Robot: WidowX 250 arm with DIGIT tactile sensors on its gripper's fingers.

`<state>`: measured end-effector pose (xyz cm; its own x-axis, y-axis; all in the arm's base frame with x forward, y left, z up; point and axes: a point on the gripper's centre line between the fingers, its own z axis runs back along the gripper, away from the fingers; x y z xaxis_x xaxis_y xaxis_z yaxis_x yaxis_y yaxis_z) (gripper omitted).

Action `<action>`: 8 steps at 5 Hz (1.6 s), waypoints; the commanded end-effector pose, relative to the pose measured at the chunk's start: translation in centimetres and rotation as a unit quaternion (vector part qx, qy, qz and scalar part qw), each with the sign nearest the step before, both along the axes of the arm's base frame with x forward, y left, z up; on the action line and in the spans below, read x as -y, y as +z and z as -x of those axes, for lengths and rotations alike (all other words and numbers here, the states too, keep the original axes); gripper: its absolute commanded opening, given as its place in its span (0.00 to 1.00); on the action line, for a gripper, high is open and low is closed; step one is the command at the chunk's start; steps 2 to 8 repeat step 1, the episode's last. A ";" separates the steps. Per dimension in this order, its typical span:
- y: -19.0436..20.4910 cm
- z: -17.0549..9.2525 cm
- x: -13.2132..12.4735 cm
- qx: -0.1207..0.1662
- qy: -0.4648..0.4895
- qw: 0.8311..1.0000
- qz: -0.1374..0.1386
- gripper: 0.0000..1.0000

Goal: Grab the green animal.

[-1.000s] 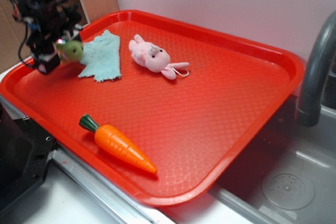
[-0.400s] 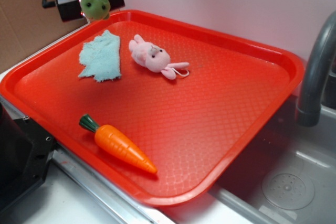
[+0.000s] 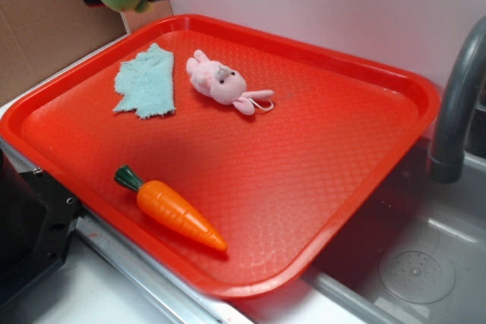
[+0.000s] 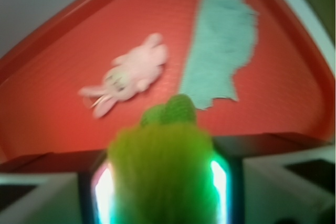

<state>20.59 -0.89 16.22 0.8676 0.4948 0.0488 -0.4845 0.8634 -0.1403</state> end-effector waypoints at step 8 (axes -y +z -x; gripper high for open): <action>1.7 1.1 -2.3 0.044 -0.107 0.993 -0.019 0.00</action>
